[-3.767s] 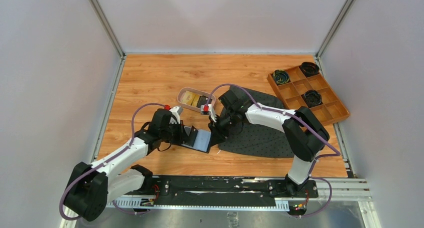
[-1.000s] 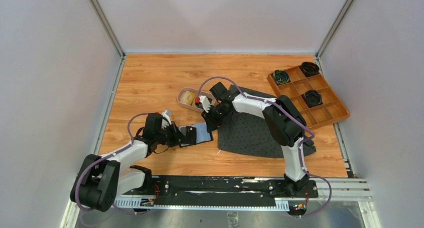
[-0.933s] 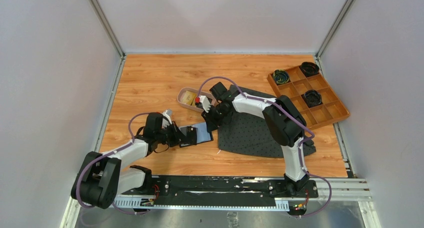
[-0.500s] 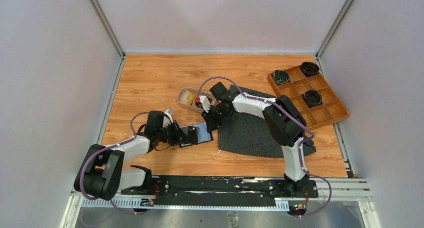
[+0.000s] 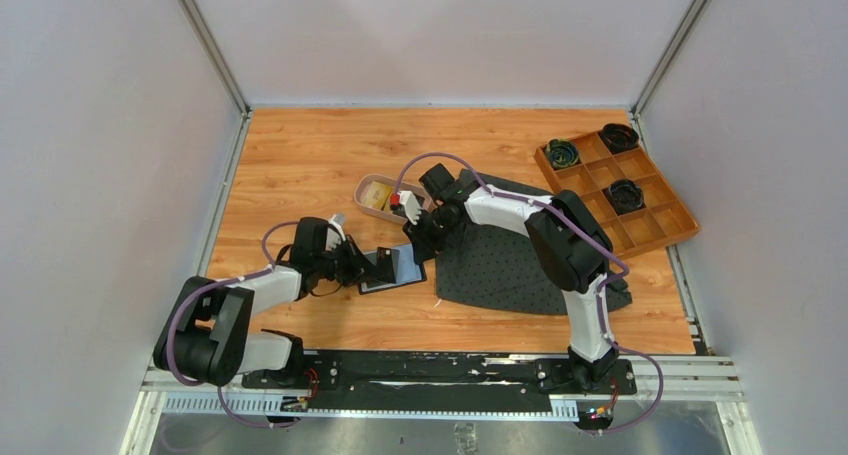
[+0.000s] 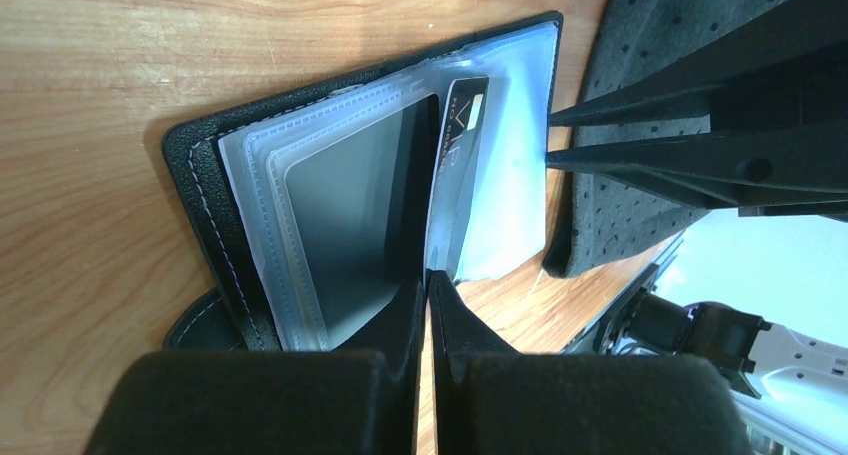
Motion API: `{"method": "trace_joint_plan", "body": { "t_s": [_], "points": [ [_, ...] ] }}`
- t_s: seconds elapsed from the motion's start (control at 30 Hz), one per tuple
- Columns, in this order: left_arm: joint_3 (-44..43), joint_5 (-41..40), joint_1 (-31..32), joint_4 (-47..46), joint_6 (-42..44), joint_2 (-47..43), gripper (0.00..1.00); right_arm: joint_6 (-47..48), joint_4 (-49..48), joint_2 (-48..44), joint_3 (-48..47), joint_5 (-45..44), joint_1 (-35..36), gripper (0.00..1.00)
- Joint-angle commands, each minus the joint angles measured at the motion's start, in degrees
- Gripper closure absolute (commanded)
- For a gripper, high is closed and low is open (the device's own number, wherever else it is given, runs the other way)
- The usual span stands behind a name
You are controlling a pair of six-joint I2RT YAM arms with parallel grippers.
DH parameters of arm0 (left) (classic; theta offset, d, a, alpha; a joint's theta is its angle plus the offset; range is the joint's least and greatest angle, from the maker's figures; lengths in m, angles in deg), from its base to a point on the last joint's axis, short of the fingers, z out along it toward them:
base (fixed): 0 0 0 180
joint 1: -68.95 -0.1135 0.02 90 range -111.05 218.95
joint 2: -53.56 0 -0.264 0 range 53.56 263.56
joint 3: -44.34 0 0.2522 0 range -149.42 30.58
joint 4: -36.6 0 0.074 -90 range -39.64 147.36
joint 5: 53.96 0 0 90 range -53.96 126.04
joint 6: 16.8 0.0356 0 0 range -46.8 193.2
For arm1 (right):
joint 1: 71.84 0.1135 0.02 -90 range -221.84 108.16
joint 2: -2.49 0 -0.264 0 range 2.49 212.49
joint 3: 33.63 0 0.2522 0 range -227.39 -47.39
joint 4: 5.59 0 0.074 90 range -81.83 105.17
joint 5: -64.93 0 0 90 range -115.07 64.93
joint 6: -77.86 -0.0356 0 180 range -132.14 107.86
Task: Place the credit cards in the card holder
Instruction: Insert the credit card into the card holder.
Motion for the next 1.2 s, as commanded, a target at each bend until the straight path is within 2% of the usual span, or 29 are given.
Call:
{"method": "trace_joint_plan", "body": {
  "t_s": [0.0,0.53,0.8,1.03,1.17],
  "points": [
    [2.52,-5.10,-0.73,-0.22,-0.88,1.06,1.00,1.41,3.06,1.37,1.24,-2.42,-0.89,0.76],
    [7.24,-2.24,-0.71,-8.32,-5.99,2.34,1.00,1.14,2.96,1.63,1.33,-1.98,-0.80,0.76],
    [7.56,-1.87,-0.62,-9.55,-7.17,3.28,1.00,1.05,2.96,1.60,1.35,-1.89,-0.68,0.75],
    [7.32,-2.12,1.33,-10.17,-7.99,4.73,1.00,0.96,2.96,1.48,1.38,-1.70,-0.58,0.76],
    [7.18,-2.00,2.48,-12.01,-9.54,6.47,0.96,0.97,2.96,1.30,1.42,-1.52,-0.61,0.75]
  ]
}}
